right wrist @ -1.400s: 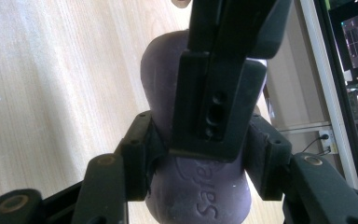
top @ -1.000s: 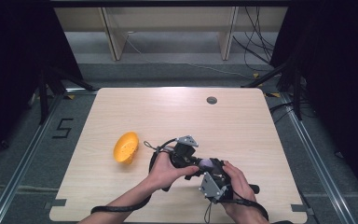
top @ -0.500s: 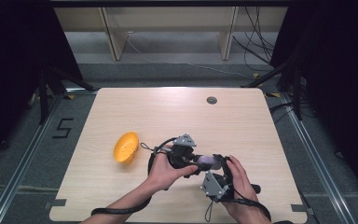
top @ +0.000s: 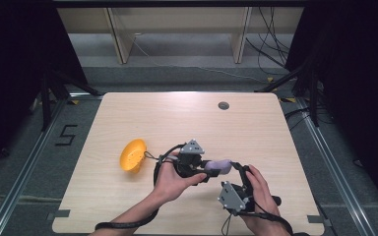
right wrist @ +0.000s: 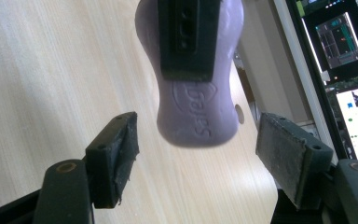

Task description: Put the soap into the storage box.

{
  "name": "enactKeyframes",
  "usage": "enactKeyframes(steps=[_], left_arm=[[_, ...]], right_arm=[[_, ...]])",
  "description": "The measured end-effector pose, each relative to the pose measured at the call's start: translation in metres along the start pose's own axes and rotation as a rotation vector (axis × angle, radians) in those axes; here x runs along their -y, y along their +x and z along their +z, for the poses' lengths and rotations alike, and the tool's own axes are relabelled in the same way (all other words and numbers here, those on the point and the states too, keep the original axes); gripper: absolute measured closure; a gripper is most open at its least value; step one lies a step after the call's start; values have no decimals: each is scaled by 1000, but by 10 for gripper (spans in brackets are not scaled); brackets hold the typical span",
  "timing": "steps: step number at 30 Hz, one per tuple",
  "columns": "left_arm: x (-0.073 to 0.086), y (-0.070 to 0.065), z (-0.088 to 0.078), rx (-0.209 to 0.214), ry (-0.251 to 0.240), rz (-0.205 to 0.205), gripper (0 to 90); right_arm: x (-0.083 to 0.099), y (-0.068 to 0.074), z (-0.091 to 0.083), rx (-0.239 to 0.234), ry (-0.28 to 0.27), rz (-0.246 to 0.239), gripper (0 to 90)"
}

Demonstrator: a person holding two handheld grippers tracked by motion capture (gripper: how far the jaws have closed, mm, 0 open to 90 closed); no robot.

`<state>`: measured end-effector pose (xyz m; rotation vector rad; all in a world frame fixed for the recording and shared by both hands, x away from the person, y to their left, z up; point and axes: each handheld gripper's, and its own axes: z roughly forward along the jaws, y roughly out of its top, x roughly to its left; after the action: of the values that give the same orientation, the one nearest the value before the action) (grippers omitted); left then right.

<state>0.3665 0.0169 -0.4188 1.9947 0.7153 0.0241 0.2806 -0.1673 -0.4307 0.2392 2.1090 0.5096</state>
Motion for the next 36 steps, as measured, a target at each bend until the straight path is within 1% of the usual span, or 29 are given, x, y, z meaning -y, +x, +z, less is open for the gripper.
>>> enactKeyframes(steps=[2,3,4,5,6,8,9,10,11,12,13,14,16,18,19,22,23,24,25,26,27,28,29,30,31,32,33,35,36], left_arm=[[0,0,-1,-14,-6,-4,588],[1,1,-1,-23,-7,-3,588],[1,1,-1,-23,-13,-5,588],[1,3,-2,-36,-18,-4,588],[1,3,-2,-36,-18,-4,588],[1,2,-3,-73,-28,-6,588],[0,2,-3,-83,-35,-10,588],[0,3,-3,-75,-33,-12,589],[0,2,-3,-93,-41,-12,588],[0,2,-3,-95,-45,-13,588],[1,1,-3,-101,-42,-13,588],[1,2,-2,-99,-41,-6,588],[3,0,-2,-108,-49,-22,588],[4,1,-3,-109,-52,-17,588],[6,1,-5,-126,-66,-17,588],[6,0,-8,-137,-76,-19,588],[7,0,-10,-147,-85,-19,588],[7,0,-12,-152,-90,-22,588],[7,0,-14,-160,-96,-11,588],[7,0,-15,-167,-97,-10,588],[8,-1,-16,-167,-105,-23,588],[9,-1,-18,-181,-107,-20,588],[9,-1,-19,-179,-110,-7,588],[10,-1,-21,-186,-120,-16,588],[11,-1,-22,-192,-124,-15,588],[11,-1,-24,-194,-121,-8,588],[12,-2,-25,-209,-128,-19,588],[14,-2,-29,-221,-136,-19,588],[14,-2,-30,-224,-147,-6,588]], right_arm=[[2,-1,-2,12,-3,11,323],[4,-2,-4,17,-5,27,328],[4,-2,-4,17,-5,27,328],[7,-3,-5,12,-2,51,333],[7,-3,-5,12,-2,51,333],[11,-5,-6,11,2,66,336],[13,-4,-7,10,7,85,337],[15,-6,-7,17,10,87,340],[17,-5,-8,13,14,112,341],[18,-6,-8,14,8,94,342],[19,-7,-8,16,10,92,342],[20,-7,-9,17,11,97,343],[22,-8,-9,18,11,106,344],[24,-8,-10,13,9,114,344],[26,-7,-10,15,15,153,344],[27,-9,-9,18,12,135,344],[27,-8,-10,11,17,165,344],[27,-8,-10,10,17,169,344],[27,-10,-9,12,12,146,344],[28,-9,-9,11,15,158,344],[28,-9,-9,14,15,159,344],[28,-9,-9,14,17,164,344],[28,-8,-9,12,19,183,344],[29,-9,-9,14,19,182,344],[29,-10,-8,17,15,160,344],[29,-9,-8,-4,18,180,344],[30,-8,-8,2,20,207,345],[31,-11,-8,17,11,174,345],[31,-11,-8,18,15,187,346]])
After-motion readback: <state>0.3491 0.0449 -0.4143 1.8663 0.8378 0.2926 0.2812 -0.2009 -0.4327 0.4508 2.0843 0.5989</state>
